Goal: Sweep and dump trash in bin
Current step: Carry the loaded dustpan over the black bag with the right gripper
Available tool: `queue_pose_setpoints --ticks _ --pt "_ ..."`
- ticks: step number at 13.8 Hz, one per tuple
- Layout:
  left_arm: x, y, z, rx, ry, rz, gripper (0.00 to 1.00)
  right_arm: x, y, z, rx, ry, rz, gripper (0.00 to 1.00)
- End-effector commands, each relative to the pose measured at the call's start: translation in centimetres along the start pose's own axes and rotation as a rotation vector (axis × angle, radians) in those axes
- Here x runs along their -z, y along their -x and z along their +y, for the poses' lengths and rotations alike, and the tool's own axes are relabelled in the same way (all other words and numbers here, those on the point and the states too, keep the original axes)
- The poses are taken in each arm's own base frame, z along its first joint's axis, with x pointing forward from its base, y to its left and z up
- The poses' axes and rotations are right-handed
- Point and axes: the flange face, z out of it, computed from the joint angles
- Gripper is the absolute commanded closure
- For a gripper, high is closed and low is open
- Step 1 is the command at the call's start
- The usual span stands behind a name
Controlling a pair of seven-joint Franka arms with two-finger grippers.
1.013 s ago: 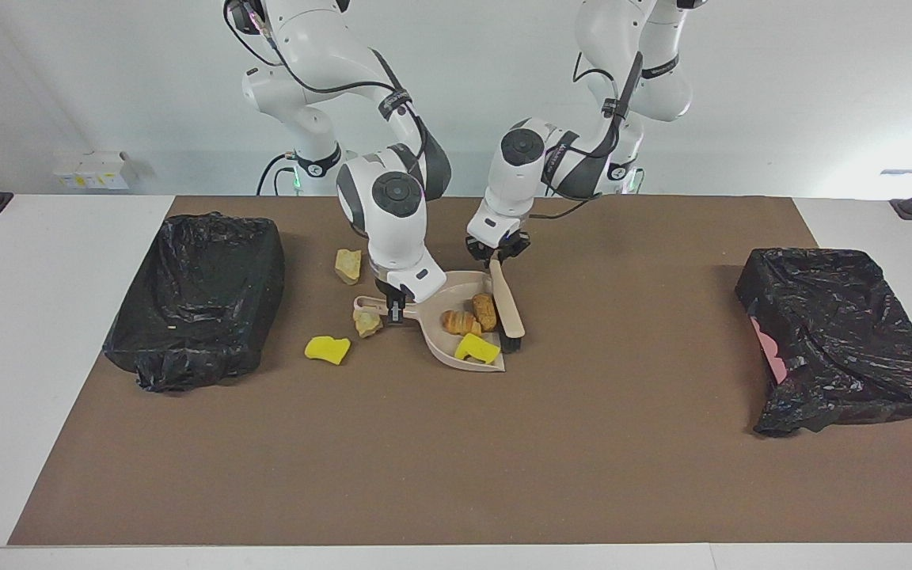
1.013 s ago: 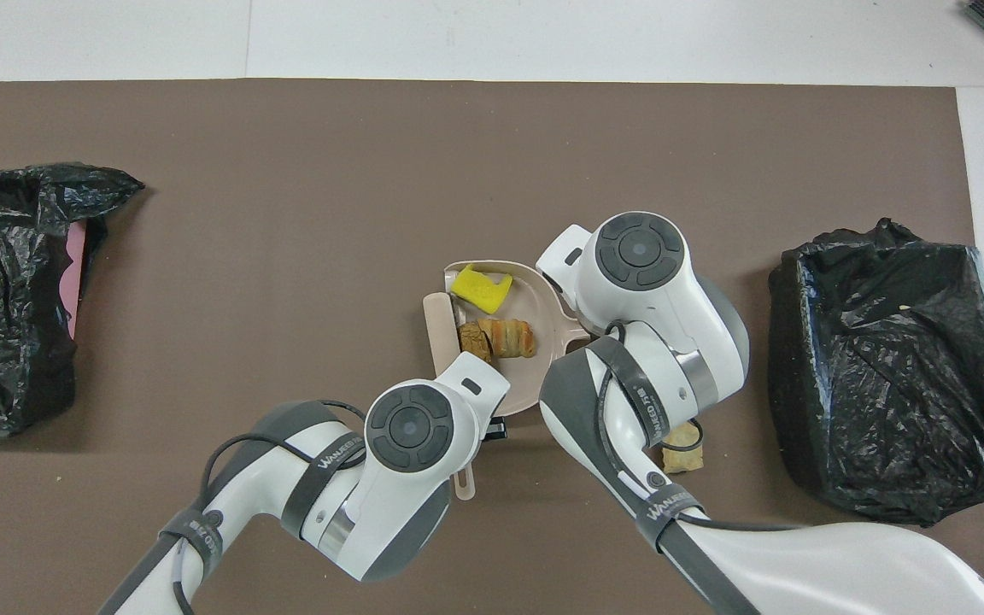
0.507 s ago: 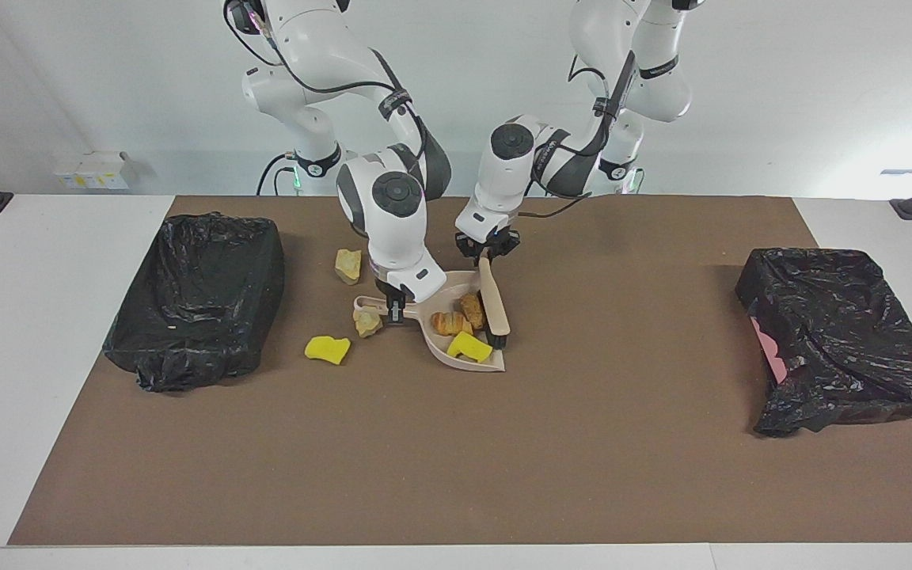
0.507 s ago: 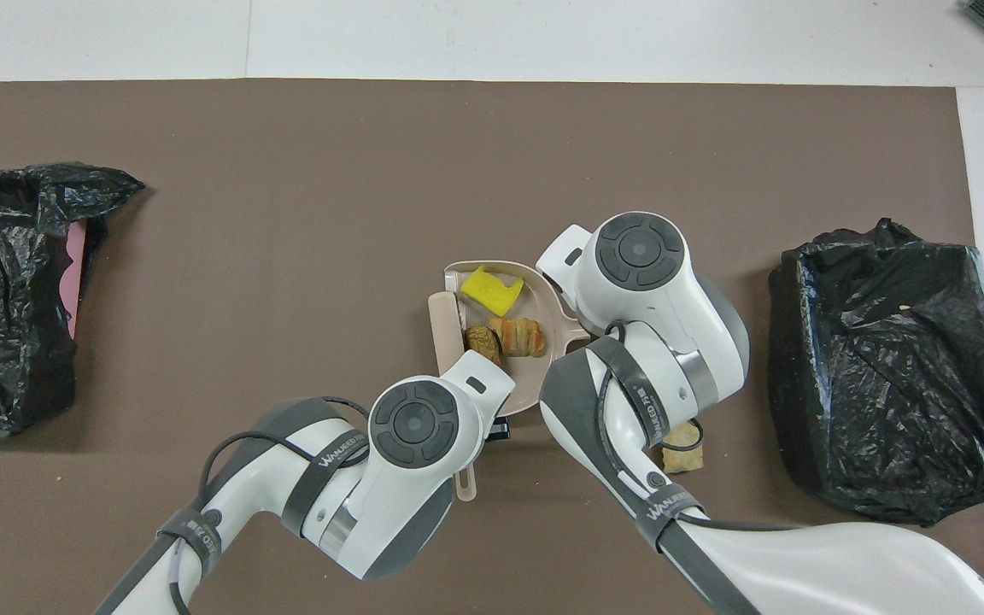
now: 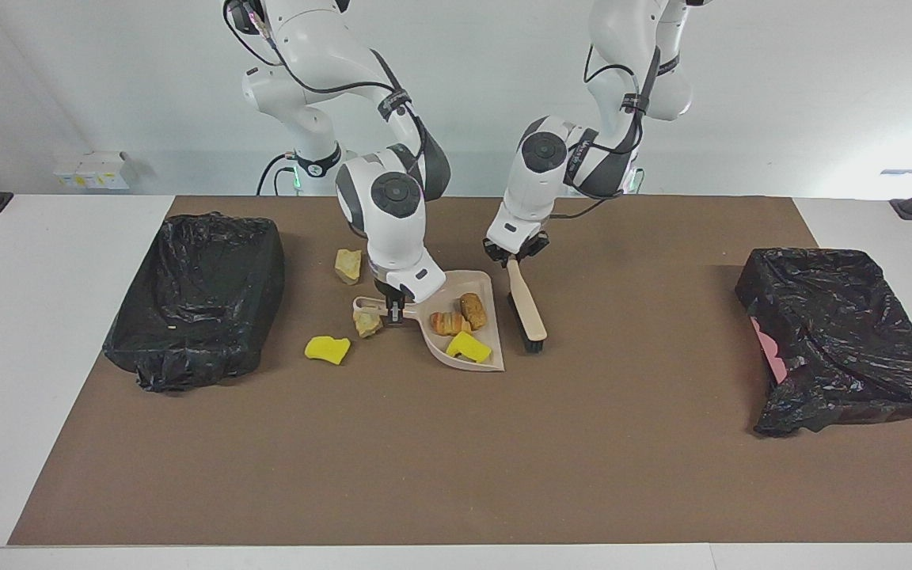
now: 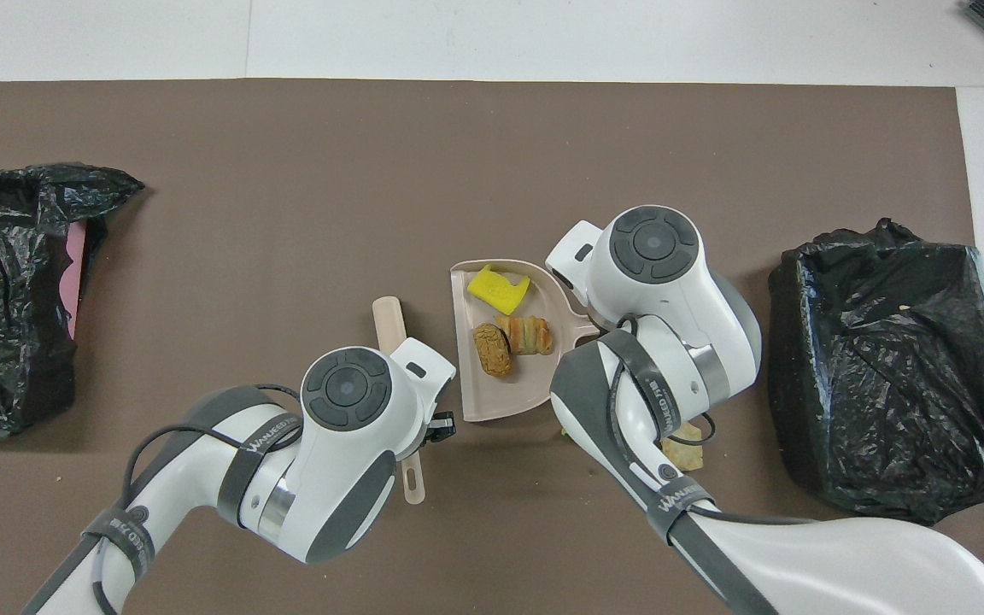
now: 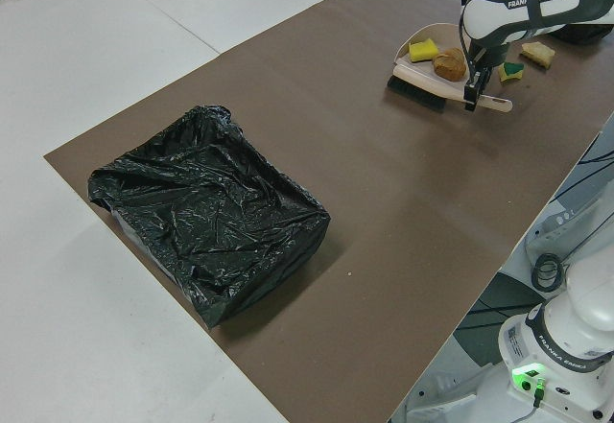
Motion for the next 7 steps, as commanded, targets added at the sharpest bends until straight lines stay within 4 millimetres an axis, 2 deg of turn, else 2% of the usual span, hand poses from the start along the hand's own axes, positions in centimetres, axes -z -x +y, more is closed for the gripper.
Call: queue_pose_setpoints --ticks 1,4,5,7 --pt "0.0 3.2 -1.0 -0.026 -0.004 -0.011 1.0 2.3 3.4 0.1 0.007 0.029 0.001 1.0" --pt "-0.3 6.2 1.1 0.0 -0.002 0.007 1.0 4.9 8.3 0.2 -0.008 0.017 0.01 1.0" --pt "-0.3 7.6 2.0 0.01 0.001 0.015 1.0 5.8 10.2 0.1 -0.011 0.015 0.011 1.0" --pt "-1.2 10.8 2.8 0.031 0.017 0.041 1.0 7.5 14.2 -0.4 -0.046 -0.001 0.012 1.0"
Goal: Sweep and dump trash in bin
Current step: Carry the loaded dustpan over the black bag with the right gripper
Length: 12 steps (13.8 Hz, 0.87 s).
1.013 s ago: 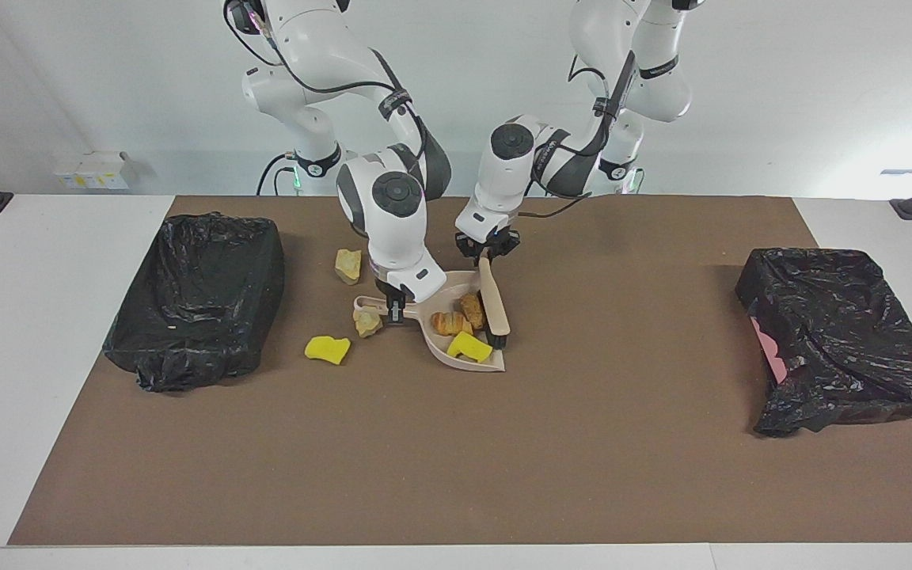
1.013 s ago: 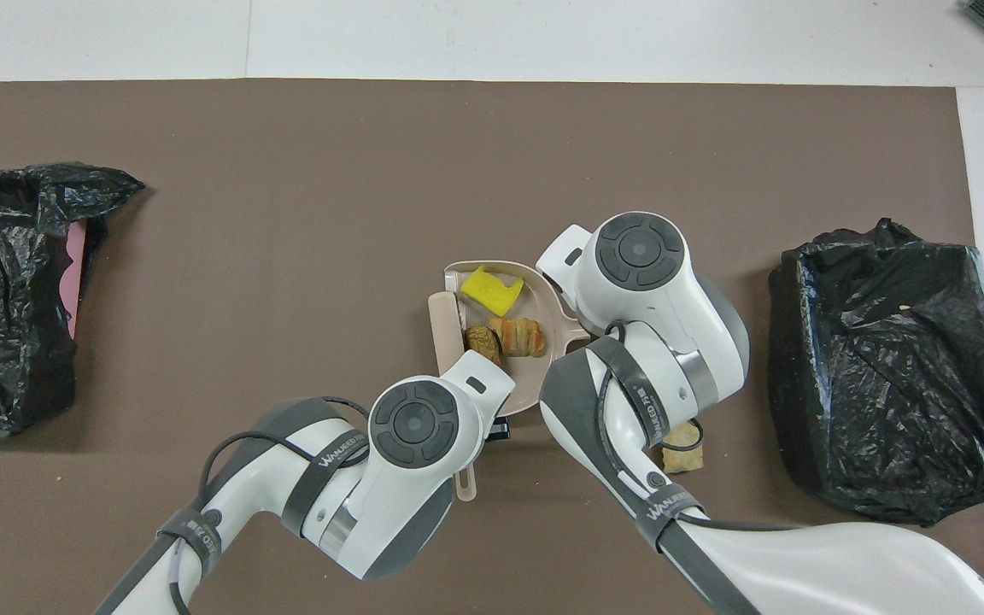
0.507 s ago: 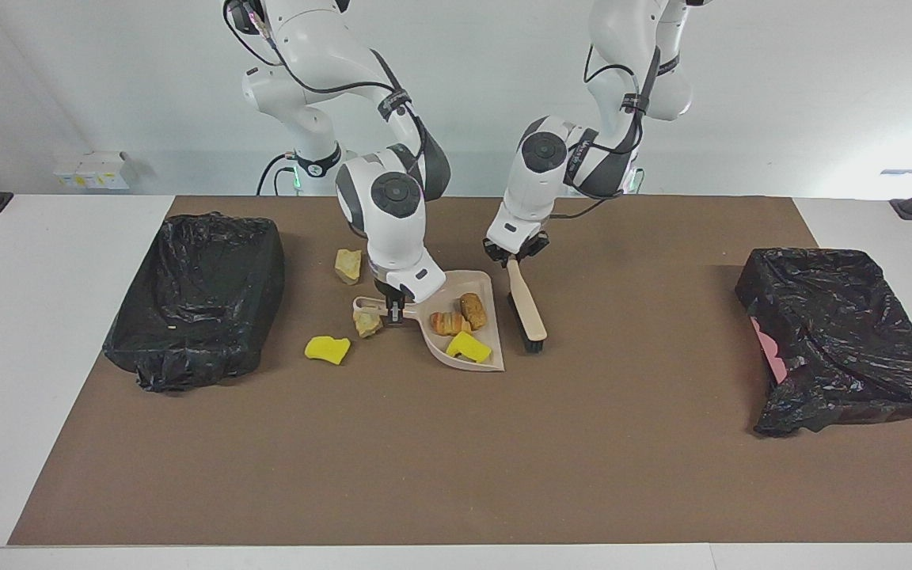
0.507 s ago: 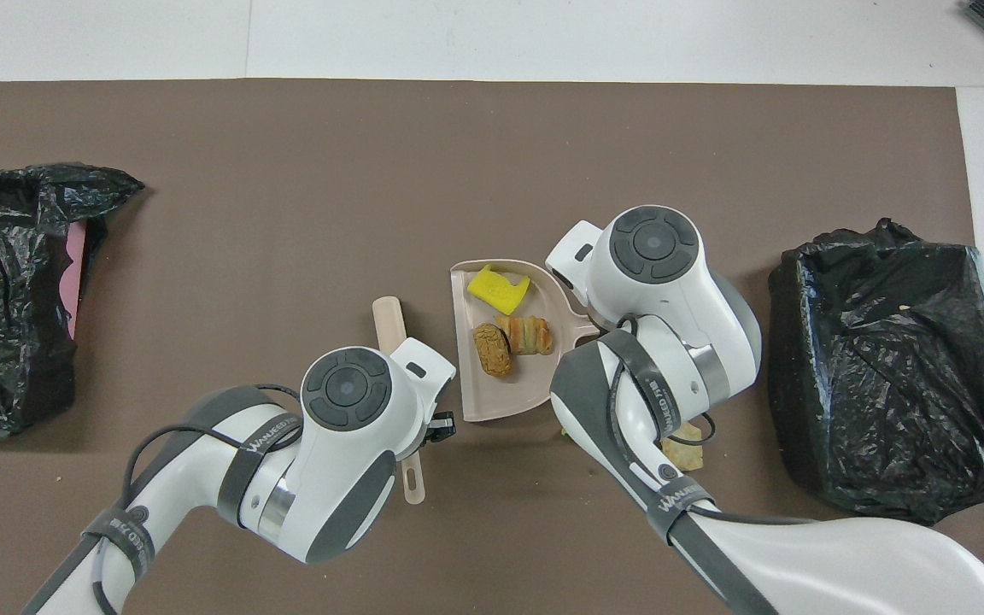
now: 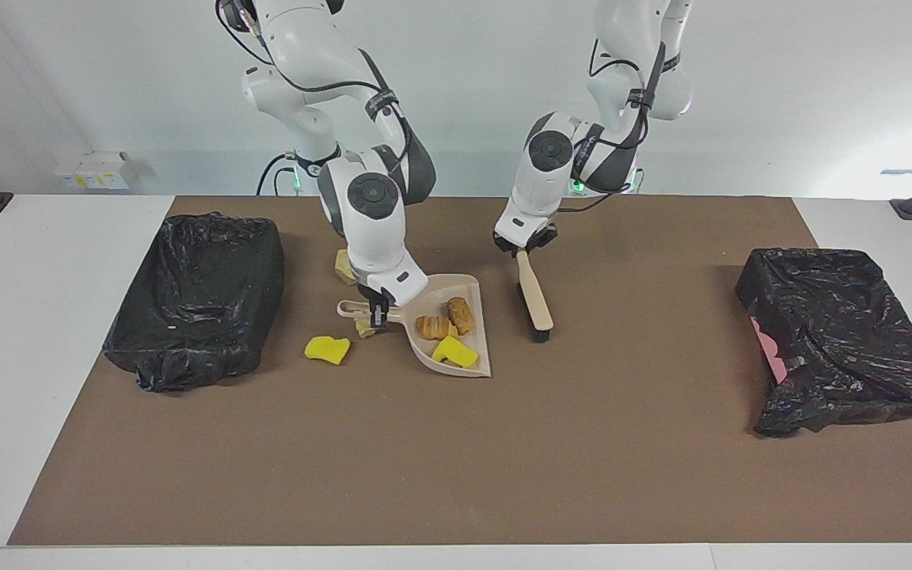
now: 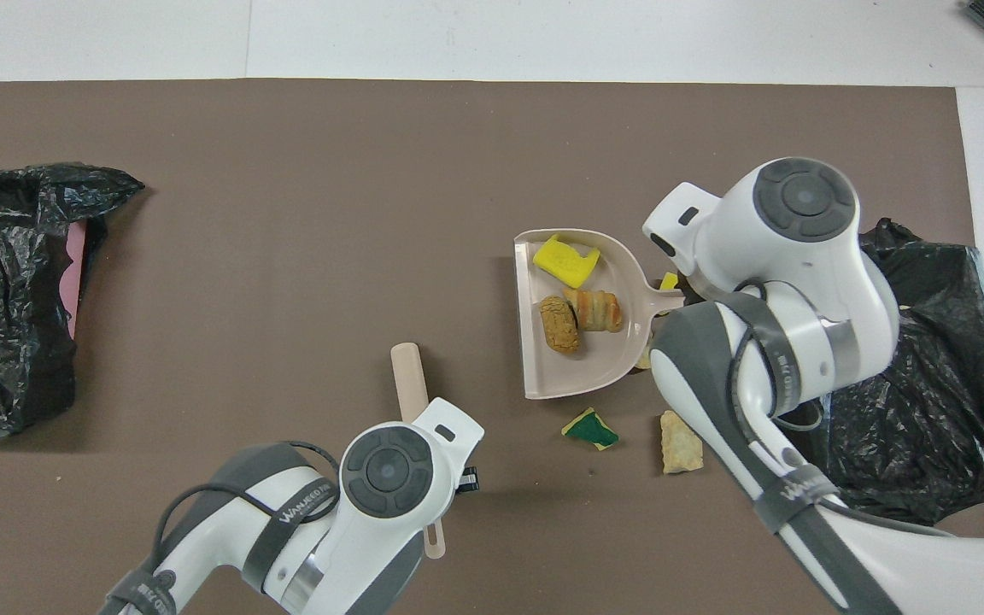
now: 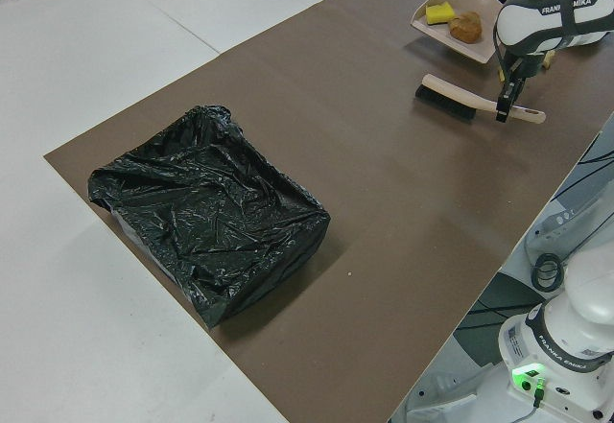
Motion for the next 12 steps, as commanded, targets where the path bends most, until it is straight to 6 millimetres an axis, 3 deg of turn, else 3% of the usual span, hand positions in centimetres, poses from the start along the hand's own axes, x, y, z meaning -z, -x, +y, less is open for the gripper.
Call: queue_pose_setpoints --ticks 1,6,7,8,12 --pt "-1.1 4.7 0.2 0.033 0.031 0.035 1.0 2.7 5.5 -1.2 -0.02 -0.01 0.006 1.0" --pt "-3.0 6.1 1.2 0.021 0.012 0.031 1.0 7.1 16.1 -3.5 -0.051 -0.014 0.012 1.0" --pt "-2.7 5.5 1.1 0.026 0.018 0.033 0.36 8.0 18.3 -4.4 -0.06 -0.015 0.012 1.0" --pt "-2.3 5.0 1.2 0.036 0.024 0.034 0.0 8.8 20.5 -5.3 -0.066 -0.019 0.012 1.0" --pt "1.4 0.0 -0.2 0.115 0.075 0.063 0.0 8.9 29.9 -8.7 -0.043 -0.043 0.005 1.0"
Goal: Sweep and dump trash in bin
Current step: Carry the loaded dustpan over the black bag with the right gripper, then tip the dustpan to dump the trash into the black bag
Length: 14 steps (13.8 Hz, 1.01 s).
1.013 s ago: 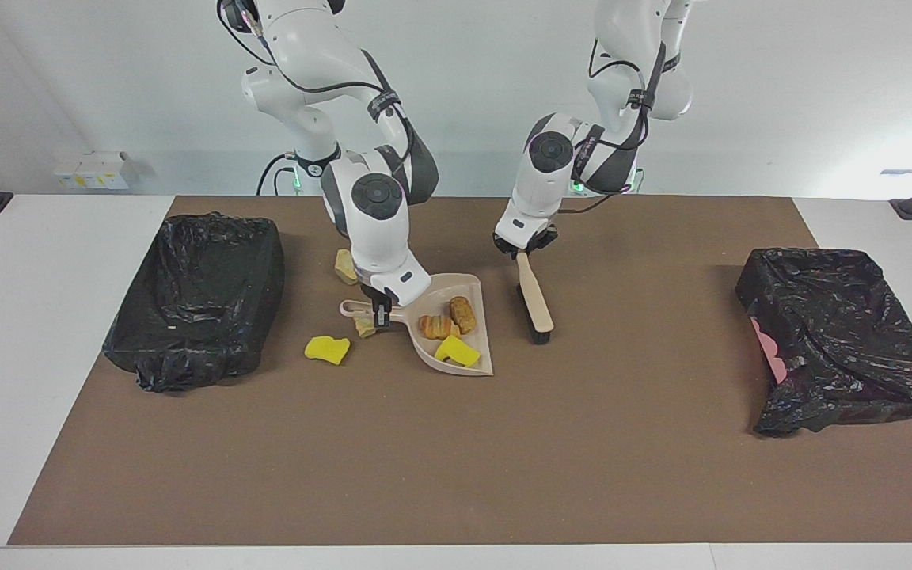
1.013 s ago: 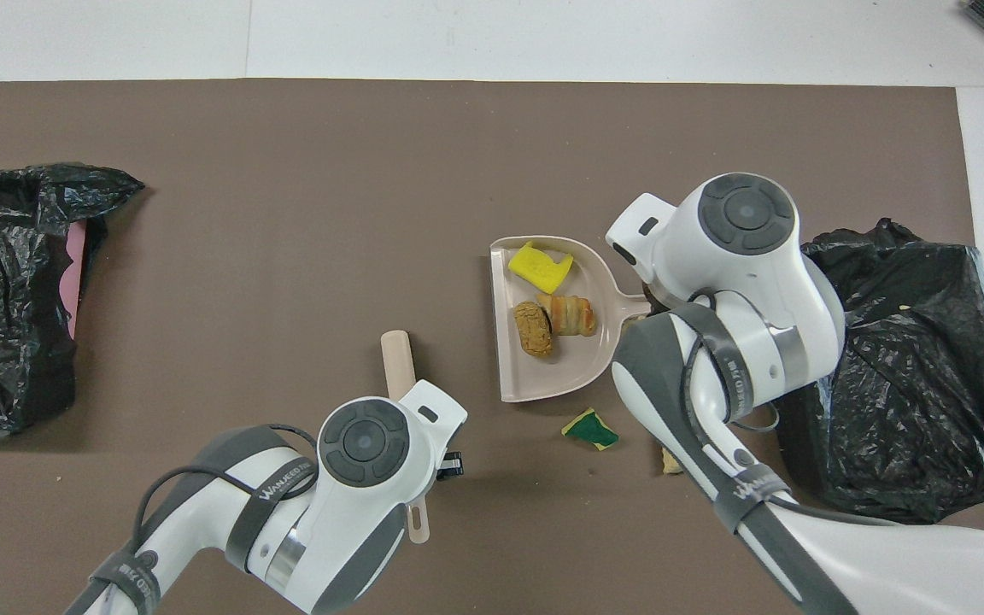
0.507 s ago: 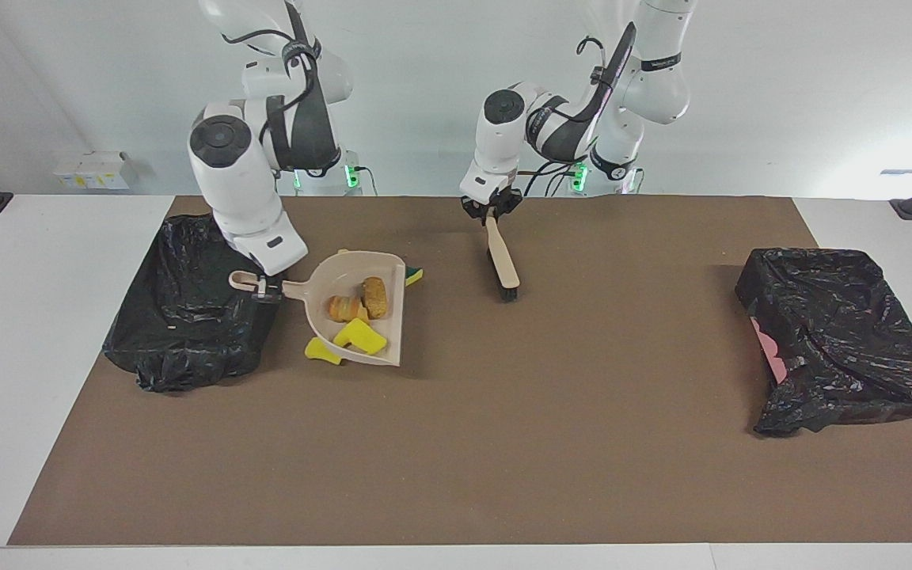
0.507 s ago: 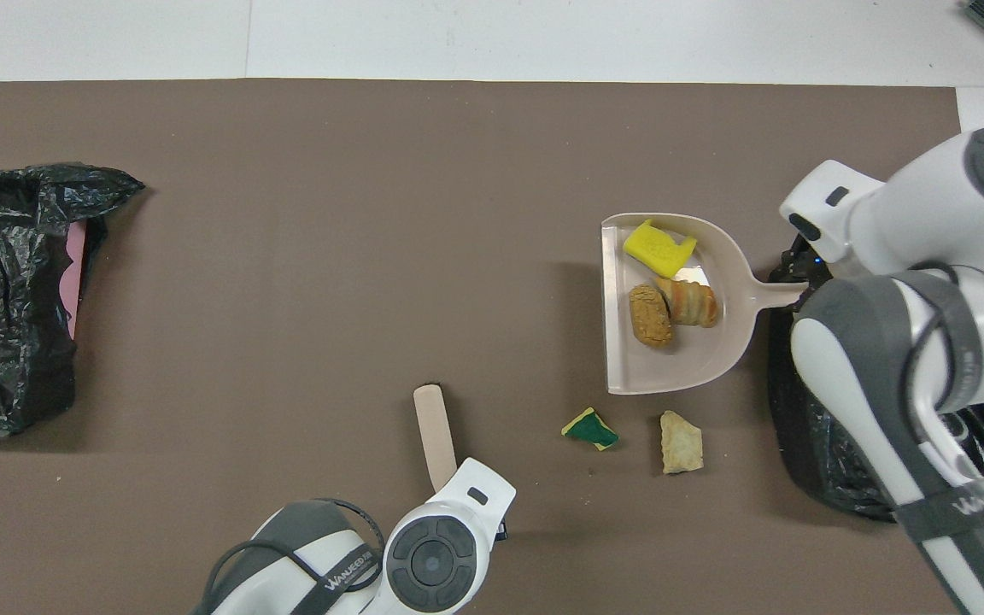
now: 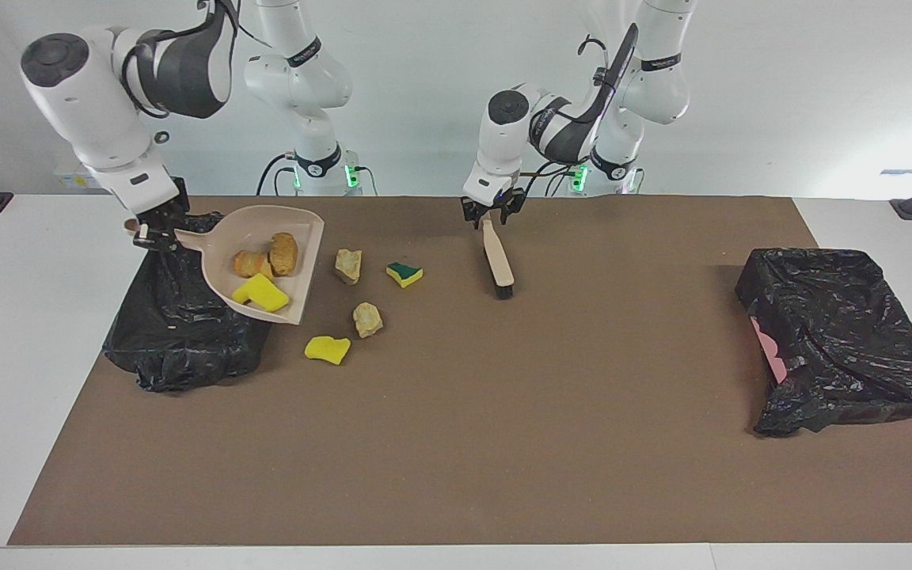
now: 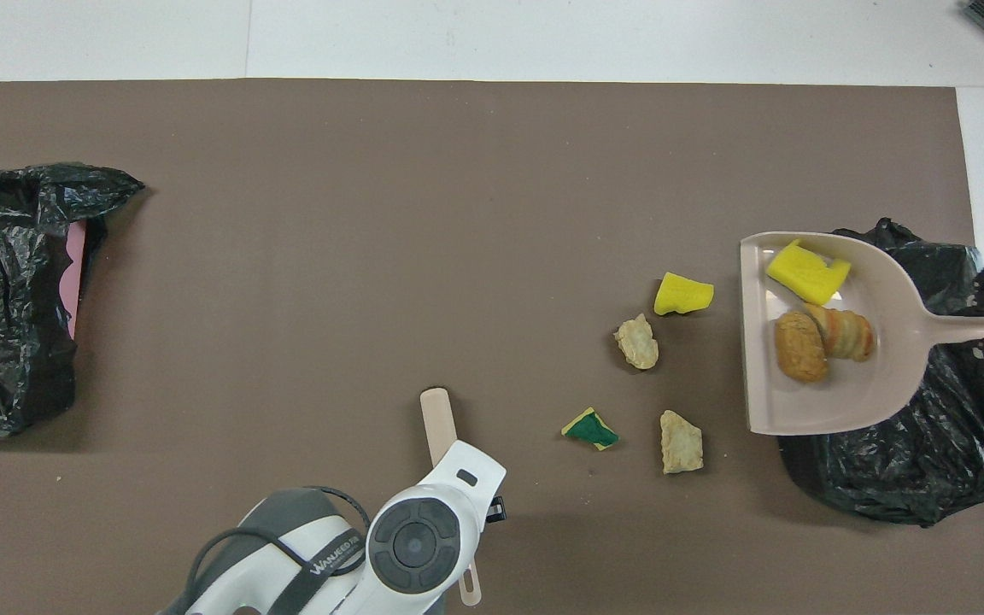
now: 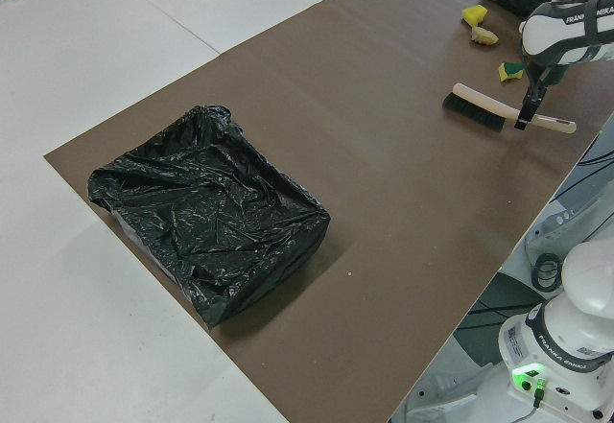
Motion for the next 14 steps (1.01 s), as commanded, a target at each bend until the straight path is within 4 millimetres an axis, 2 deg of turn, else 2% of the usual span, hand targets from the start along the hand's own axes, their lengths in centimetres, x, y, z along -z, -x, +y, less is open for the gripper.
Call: queue_pose_setpoints --ticks 1,3,7,10,14 --pt "2.1 -3.8 -1.3 0.026 0.031 0.022 0.0 -0.9 5.1 -2.5 0.051 0.005 -0.021 1.0" --pt "3.4 -7.4 -3.4 0.039 0.043 0.049 0.0 -1.9 8.0 -4.3 0.052 0.041 -0.103 1.0" --pt "7.2 -14.4 -8.0 0.013 0.039 0.134 0.0 -3.5 9.9 -6.9 0.103 0.101 -0.303 1.0" --pt "11.4 -19.7 -12.4 -0.035 0.07 0.199 0.0 -3.9 9.1 -8.1 0.152 0.105 -0.441 1.0" --pt "17.2 -25.5 -18.8 -0.135 0.037 0.18 0.0 -3.6 5.8 -7.9 0.126 0.124 -0.593 1.0"
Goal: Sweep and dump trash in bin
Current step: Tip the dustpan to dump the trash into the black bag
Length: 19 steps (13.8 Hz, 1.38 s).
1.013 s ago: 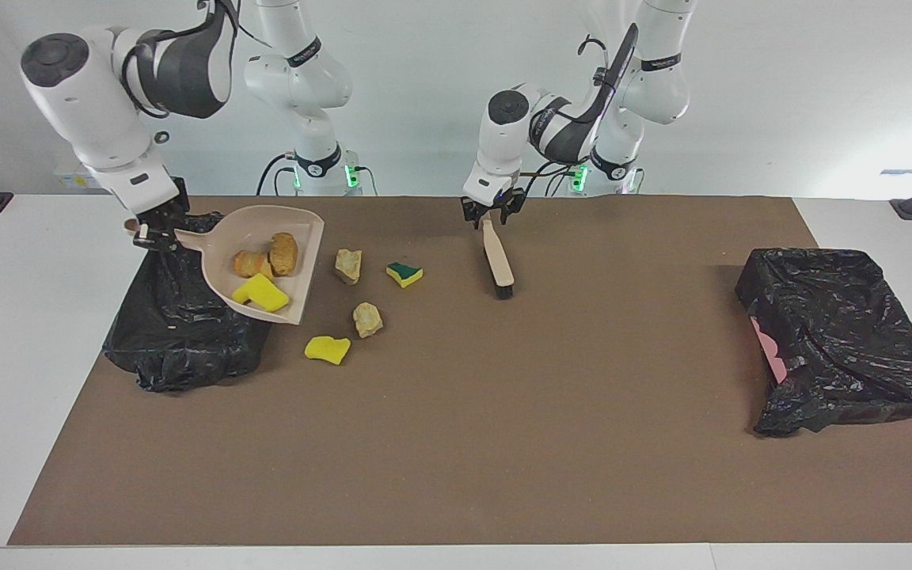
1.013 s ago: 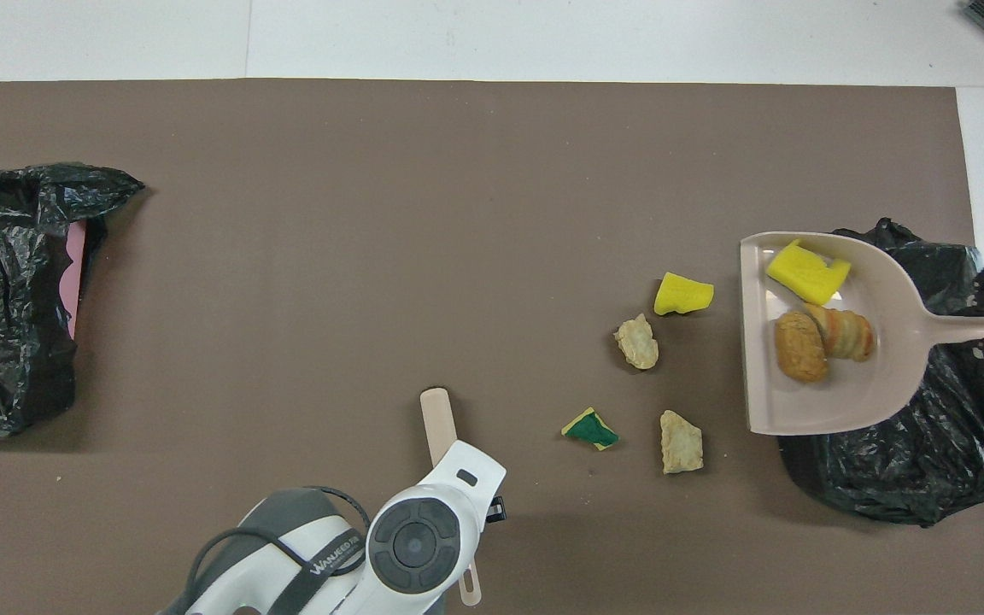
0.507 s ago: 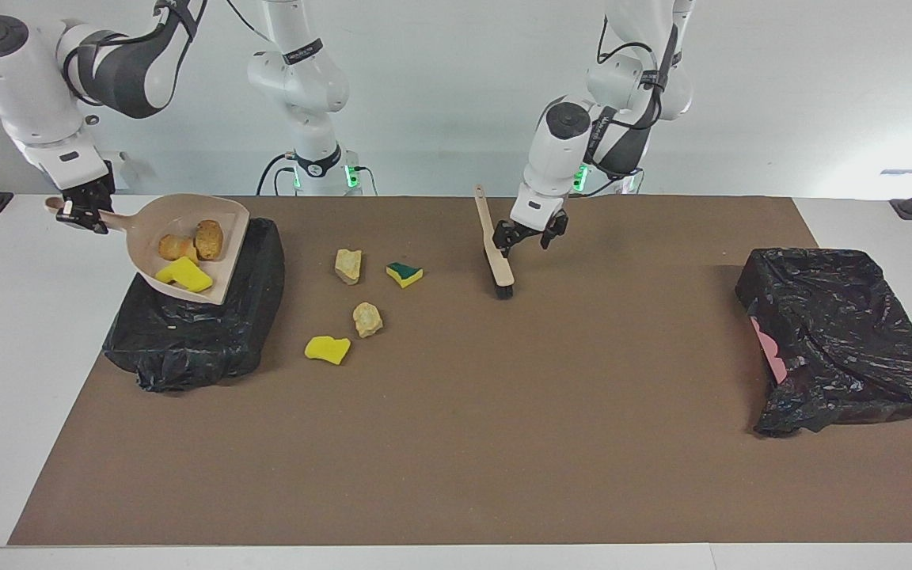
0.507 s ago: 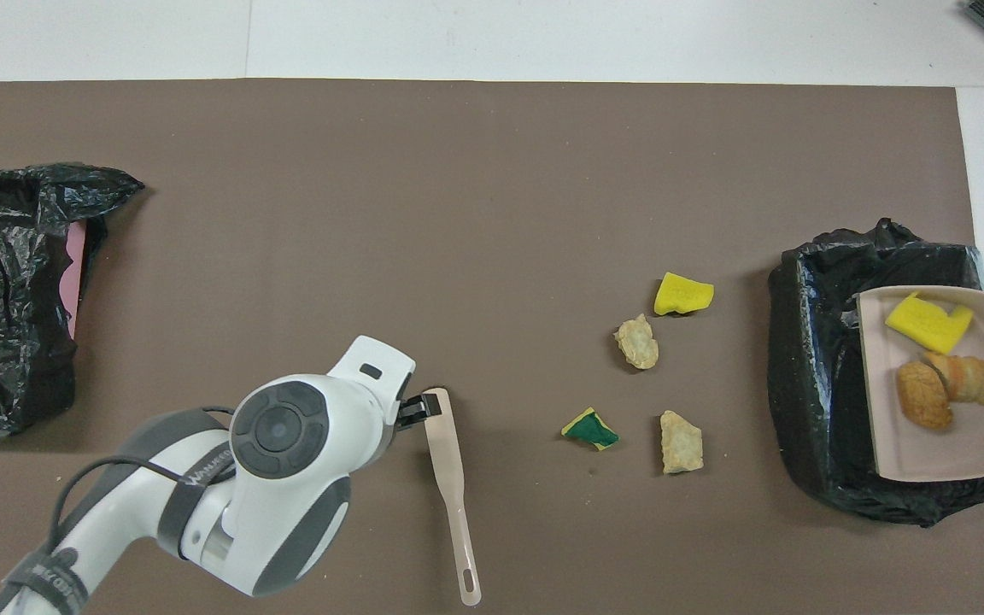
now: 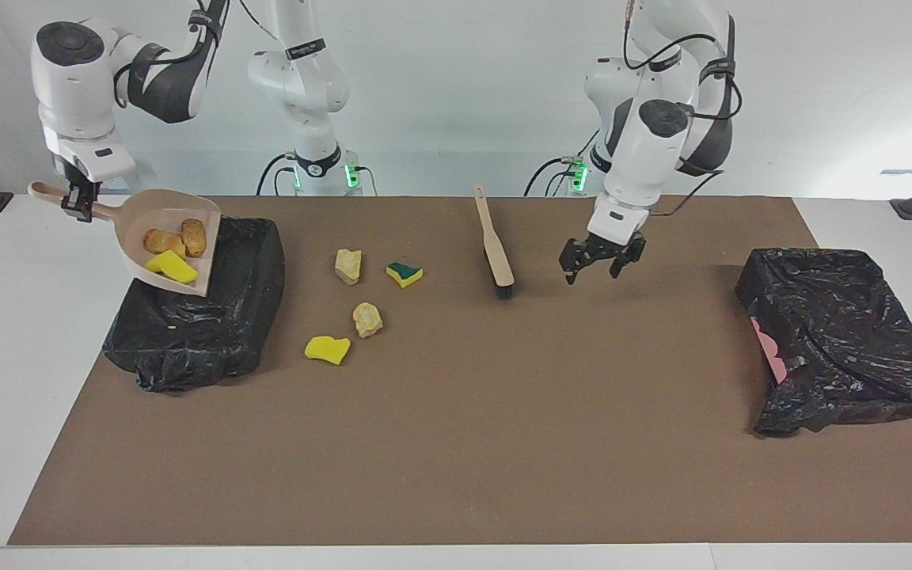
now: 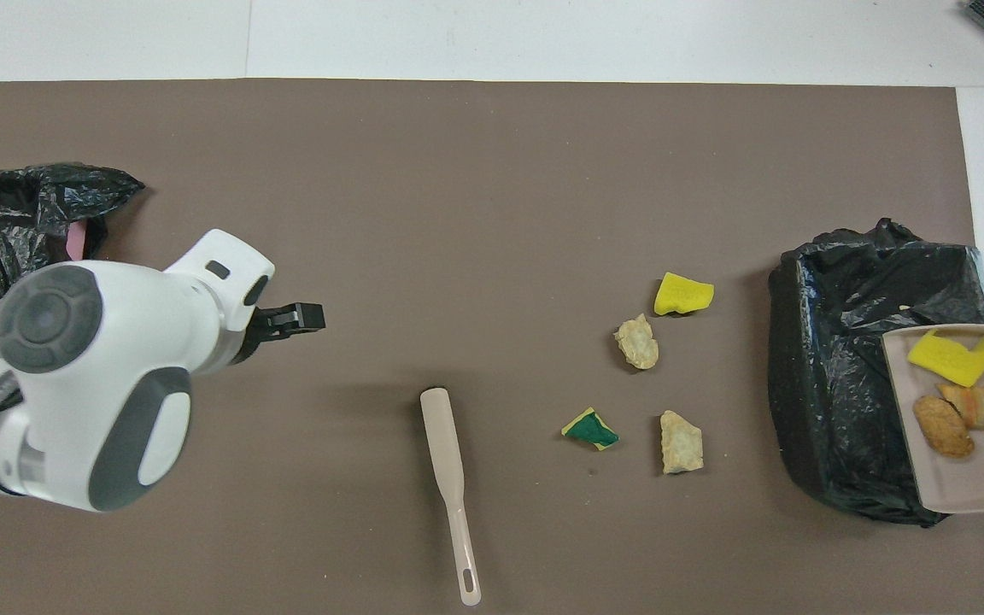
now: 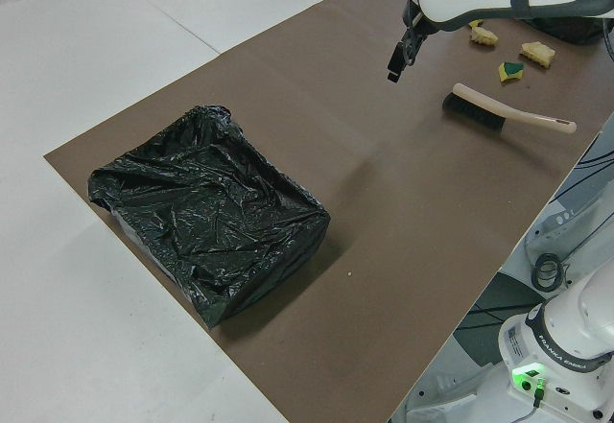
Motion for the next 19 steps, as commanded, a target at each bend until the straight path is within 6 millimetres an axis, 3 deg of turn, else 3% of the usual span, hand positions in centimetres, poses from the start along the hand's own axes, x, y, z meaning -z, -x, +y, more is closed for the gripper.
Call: queue_pose_setpoints --ticks 1,3,7,11,13,19 --pt "3.1 -3.7 -3.2 -0.074 -0.023 -0.024 0.0 1.7 -2.3 -0.5 -0.019 0.023 -0.117 1.0" --pt "5.2 -5.7 -6.1 -0.098 -0.017 -0.028 0.0 2.3 -3.4 -1.0 -0.059 0.015 -0.173 1.0" --pt "8.6 -6.9 -10.4 -0.186 -0.018 -0.055 0.0 4.1 -5.5 -0.6 -0.087 -0.008 -0.264 1.0" --pt "12.1 -7.5 -11.5 -0.207 -0.065 -0.052 0.0 5.2 -6.0 -0.5 -0.071 -0.027 -0.323 1.0" --pt "12.7 -7.3 -11.8 -0.275 -0.091 -0.054 0.0 6.2 -5.8 -0.5 -0.072 -0.047 -0.348 1.0" --pt "13.6 -7.4 -12.0 -0.225 -0.083 -0.032 0.0 8.8 -4.8 -0.7 -0.081 -0.088 -0.408 1.0"
